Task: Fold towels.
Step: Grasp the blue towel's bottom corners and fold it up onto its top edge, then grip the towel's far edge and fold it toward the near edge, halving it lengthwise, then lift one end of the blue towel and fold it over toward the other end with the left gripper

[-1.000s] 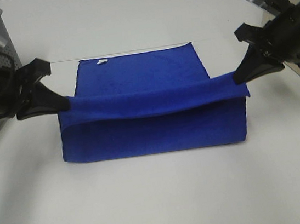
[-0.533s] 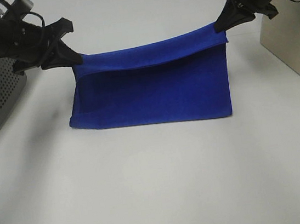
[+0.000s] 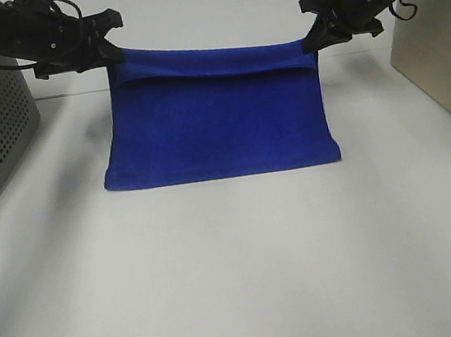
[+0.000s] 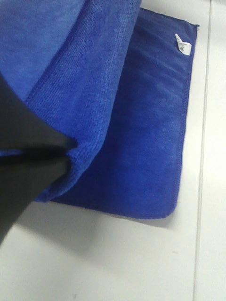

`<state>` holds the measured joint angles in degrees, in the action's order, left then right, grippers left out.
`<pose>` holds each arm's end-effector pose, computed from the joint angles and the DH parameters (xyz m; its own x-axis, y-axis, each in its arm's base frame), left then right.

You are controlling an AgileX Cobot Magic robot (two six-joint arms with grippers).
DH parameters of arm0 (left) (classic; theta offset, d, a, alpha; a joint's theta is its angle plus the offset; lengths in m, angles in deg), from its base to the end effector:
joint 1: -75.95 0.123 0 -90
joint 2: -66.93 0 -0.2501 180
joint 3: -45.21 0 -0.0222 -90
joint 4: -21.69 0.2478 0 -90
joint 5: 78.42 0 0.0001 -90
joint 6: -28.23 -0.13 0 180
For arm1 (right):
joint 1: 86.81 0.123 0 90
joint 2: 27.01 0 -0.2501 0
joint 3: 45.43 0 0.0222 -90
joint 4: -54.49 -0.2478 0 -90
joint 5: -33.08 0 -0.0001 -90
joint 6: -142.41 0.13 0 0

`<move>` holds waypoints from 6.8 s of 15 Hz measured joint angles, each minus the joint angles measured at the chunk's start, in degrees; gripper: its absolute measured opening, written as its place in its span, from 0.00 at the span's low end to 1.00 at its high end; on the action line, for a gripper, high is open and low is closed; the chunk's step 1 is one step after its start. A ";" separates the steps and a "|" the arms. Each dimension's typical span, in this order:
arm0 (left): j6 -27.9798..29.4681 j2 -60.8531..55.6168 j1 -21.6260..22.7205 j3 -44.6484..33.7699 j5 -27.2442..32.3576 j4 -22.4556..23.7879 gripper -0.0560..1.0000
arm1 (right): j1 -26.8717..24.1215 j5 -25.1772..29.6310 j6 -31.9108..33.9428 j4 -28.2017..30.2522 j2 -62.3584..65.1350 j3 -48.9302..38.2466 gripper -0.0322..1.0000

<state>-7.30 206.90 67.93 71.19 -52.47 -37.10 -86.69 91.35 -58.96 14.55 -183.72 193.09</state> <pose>0.5098 -0.1210 0.1289 -0.7202 -0.2265 -0.6557 0.1800 0.8518 -0.4919 0.5335 0.0721 0.1149 -0.8709 0.0332 -0.4904 -0.2443 0.8365 0.4905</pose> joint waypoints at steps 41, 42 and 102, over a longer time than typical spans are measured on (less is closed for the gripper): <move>29.22 9.17 0.92 7.16 26.93 25.61 0.77 | 2.69 11.29 11.34 14.09 3.90 -16.39 0.70; 30.42 9.17 0.00 7.16 26.93 26.59 0.76 | 2.69 11.29 11.29 13.98 3.95 -16.56 0.70; 41.08 7.33 -1.20 11.12 32.77 37.99 0.87 | 3.44 11.00 10.43 12.83 11.75 -23.15 0.76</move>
<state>33.78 214.23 66.73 82.31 -19.70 0.89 -83.25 102.35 -48.53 27.39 -171.97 169.94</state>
